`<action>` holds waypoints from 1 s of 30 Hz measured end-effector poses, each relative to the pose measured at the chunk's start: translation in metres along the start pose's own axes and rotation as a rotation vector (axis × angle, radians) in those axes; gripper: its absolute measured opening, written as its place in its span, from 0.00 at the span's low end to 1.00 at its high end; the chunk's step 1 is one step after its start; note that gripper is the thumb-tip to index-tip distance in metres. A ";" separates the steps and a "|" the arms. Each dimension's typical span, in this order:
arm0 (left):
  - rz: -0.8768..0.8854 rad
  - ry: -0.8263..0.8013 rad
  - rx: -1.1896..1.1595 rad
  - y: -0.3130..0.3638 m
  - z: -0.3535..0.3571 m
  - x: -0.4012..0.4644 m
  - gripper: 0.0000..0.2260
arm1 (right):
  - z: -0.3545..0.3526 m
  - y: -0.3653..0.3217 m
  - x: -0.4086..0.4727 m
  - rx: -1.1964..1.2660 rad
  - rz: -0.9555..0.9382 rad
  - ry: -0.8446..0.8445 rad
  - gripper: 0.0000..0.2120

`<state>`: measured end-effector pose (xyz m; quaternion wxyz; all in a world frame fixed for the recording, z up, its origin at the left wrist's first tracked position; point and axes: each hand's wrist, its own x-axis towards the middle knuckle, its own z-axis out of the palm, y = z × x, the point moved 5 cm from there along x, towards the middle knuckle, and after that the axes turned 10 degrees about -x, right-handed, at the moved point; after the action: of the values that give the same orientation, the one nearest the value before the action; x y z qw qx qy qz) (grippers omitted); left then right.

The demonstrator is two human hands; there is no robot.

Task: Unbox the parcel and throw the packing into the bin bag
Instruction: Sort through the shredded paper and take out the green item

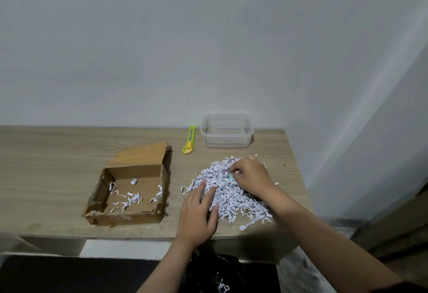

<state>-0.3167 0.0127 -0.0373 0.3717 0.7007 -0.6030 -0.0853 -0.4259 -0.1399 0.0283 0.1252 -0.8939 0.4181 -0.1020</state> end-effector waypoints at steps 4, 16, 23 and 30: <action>-0.009 0.000 -0.001 -0.001 0.000 0.000 0.21 | 0.006 0.006 0.008 -0.069 0.068 -0.169 0.11; -0.026 -0.001 -0.005 -0.003 0.000 0.000 0.20 | 0.007 0.007 0.005 -0.109 0.006 -0.250 0.08; -0.031 0.006 -0.007 -0.003 0.000 0.001 0.20 | -0.004 0.006 0.003 -0.075 -0.052 -0.164 0.10; -0.043 -0.004 -0.005 -0.004 0.001 0.001 0.20 | -0.011 0.003 0.005 0.003 -0.076 -0.129 0.17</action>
<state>-0.3136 0.0110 -0.0405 0.3701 0.7126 -0.5882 -0.0962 -0.4281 -0.1471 0.0381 0.1492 -0.9138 0.3747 -0.0493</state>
